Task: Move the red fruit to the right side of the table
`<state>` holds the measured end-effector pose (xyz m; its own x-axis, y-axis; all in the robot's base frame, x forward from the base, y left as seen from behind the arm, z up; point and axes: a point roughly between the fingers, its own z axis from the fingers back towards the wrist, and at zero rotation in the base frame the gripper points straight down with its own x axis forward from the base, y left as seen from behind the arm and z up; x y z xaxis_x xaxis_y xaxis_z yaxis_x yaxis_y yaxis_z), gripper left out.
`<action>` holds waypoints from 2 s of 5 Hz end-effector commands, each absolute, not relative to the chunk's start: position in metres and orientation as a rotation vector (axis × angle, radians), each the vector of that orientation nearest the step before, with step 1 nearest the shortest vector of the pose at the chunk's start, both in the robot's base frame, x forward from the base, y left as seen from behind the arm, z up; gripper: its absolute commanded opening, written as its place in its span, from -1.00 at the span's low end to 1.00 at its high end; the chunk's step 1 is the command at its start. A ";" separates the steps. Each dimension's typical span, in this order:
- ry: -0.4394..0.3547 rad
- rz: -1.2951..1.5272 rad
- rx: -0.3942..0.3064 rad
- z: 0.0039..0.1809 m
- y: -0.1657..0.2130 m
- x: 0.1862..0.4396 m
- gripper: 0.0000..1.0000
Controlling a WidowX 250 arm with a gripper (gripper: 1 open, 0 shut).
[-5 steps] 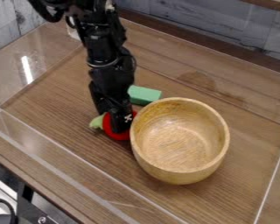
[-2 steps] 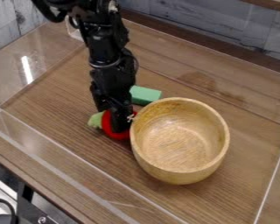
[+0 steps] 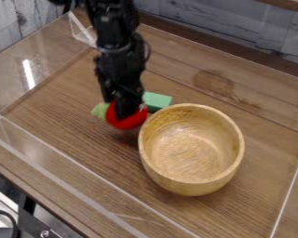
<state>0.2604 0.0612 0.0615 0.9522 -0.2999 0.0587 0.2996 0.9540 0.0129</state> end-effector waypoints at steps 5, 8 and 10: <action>-0.194 -0.273 0.047 0.092 -0.014 0.360 -1.00; -0.200 -0.300 0.023 0.075 -0.027 0.377 -1.00; -0.211 -0.315 0.008 0.070 -0.031 0.373 -1.00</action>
<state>0.3676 -0.0279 0.0535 0.9424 -0.2947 0.1581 0.2940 0.9554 0.0282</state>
